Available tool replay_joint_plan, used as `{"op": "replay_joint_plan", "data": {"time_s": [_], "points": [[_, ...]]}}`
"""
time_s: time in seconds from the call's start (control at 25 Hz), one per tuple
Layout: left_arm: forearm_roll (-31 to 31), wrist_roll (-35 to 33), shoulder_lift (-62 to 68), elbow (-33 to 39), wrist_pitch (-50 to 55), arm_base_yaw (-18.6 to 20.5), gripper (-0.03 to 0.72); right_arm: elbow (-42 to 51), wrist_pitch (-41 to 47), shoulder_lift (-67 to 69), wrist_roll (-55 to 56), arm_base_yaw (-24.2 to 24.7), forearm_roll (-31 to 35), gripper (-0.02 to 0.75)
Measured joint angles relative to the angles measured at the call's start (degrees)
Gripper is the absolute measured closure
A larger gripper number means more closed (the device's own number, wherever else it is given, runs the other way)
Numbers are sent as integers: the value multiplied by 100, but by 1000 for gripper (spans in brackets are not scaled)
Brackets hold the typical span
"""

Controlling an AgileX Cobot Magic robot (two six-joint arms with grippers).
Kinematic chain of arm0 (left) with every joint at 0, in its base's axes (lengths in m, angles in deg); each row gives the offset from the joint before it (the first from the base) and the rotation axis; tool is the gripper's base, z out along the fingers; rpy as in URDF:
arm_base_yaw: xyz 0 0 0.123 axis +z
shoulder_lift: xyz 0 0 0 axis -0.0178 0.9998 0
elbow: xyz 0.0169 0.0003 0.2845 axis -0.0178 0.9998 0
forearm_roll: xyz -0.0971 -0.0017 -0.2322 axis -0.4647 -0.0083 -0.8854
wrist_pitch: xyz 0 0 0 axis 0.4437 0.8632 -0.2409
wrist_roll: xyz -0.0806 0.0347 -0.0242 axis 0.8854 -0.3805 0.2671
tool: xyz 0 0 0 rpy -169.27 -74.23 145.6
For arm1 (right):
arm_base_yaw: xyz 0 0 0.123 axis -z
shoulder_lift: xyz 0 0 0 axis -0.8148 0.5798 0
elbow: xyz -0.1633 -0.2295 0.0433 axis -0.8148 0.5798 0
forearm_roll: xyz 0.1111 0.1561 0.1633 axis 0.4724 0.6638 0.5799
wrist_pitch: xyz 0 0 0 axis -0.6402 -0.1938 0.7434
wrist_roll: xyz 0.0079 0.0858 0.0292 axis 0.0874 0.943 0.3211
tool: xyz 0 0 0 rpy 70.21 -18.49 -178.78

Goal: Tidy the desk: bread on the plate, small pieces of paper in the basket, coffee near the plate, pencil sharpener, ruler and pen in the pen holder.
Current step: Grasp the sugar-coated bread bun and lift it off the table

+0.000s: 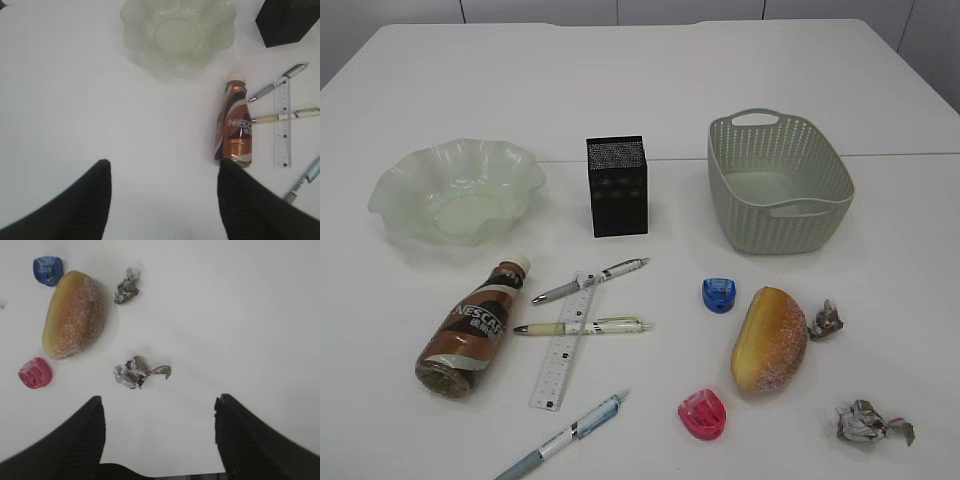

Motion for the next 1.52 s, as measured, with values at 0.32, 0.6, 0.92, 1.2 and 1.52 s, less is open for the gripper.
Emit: {"op": "replay_joint_plan", "data": {"time_s": [0.32,0.6,0.92,1.2,1.52], "points": [[0,0,416,0,146,0,195,-113,-135,711,-69,0,776,232],[-12,0,416,0,156,0,195,-719,-135,1645,-123,0,1388,232],[-92,0,416,0,270,0,195,-995,-191,2116,-596,-9,2131,232],[-98,0,416,0,396,0,195,-1009,-652,2366,-650,-78,2349,232],[-126,0,416,0,396,0,195,-1612,-773,3084,1161,-1287,714,232]]}}
